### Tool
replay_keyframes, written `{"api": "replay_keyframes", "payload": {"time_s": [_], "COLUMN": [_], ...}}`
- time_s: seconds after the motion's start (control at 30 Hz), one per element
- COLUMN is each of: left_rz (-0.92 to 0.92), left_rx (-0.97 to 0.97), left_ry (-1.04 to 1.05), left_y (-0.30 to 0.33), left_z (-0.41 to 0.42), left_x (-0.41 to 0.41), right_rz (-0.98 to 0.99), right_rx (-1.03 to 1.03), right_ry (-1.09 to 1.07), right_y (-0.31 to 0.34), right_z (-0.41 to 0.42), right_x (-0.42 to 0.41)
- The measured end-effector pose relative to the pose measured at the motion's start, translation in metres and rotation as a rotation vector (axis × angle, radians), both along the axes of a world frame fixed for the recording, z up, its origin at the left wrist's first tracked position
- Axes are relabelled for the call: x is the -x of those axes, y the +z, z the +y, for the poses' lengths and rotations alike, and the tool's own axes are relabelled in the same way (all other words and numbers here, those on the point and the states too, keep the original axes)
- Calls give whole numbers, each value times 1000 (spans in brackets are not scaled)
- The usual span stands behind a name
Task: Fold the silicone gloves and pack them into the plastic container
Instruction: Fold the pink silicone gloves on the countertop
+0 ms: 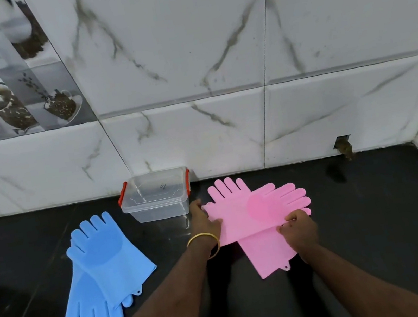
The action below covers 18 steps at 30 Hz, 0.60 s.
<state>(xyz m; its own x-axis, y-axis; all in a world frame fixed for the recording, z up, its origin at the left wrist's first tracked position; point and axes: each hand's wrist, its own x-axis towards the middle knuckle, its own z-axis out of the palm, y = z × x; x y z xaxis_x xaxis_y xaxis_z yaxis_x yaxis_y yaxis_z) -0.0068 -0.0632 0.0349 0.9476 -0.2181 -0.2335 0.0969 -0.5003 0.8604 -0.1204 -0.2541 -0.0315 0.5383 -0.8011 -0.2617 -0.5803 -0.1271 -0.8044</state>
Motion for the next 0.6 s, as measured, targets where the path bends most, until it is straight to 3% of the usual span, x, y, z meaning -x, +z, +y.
{"api": "replay_keyframes", "payload": {"time_s": [0.1, 0.2, 0.3, 0.37, 0.47, 0.6], "left_rz": [-70, -52, -18, -24, -131, -213], "left_rx": [19, -16, -19, -11, -24, 99], "left_ry": [-33, -33, -31, -62, -165, -252], "left_y": [4, 13, 27, 41, 59, 86], "left_z": [-4, -15, -31, -41, -51, -55], "left_x": [0, -3, -7, -7, -3, 6], "right_rz": [1, 74, -70, -200, -158, -179], "right_rx": [61, 360, 582, 550, 453, 297], "right_ry": [-39, -12, 146, 428, 792, 707], "right_y": [3, 9, 4, -2, -5, 17], "right_z": [-18, -11, 22, 49, 73, 81], "right_x": [3, 11, 23, 29, 21, -14]}}
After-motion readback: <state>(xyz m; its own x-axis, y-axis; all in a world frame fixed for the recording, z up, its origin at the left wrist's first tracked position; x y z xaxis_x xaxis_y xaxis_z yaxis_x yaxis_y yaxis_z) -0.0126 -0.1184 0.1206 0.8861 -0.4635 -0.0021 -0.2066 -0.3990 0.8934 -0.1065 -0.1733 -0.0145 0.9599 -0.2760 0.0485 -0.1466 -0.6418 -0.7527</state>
